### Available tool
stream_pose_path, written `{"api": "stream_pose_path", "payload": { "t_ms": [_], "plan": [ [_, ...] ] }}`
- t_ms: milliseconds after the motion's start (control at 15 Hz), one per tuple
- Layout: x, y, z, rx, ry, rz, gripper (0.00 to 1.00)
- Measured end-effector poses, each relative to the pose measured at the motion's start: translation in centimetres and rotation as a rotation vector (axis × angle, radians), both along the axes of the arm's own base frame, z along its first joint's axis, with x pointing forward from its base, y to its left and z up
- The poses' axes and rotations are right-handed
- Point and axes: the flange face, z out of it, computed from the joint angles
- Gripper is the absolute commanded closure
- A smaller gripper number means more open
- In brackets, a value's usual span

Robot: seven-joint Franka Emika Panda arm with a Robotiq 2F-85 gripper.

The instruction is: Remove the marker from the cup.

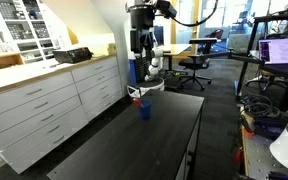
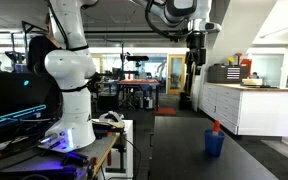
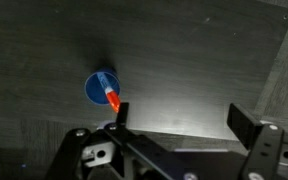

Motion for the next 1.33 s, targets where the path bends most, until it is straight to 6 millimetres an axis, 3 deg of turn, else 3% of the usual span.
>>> {"api": "stream_pose_path", "payload": {
  "t_ms": [267,533,933,1333],
  "plan": [
    [2.0,-0.5,0.0,0.002,-0.028,0.031,0.0],
    [3.5,-1.8,-1.2,0.002,-0.031,0.036,0.0],
    [4.3,-4.1,-3.7,0.001,0.002,0.047,0.0],
    [4.6,-4.6,-5.8,0.002,0.036,0.076,0.0]
  ]
}}
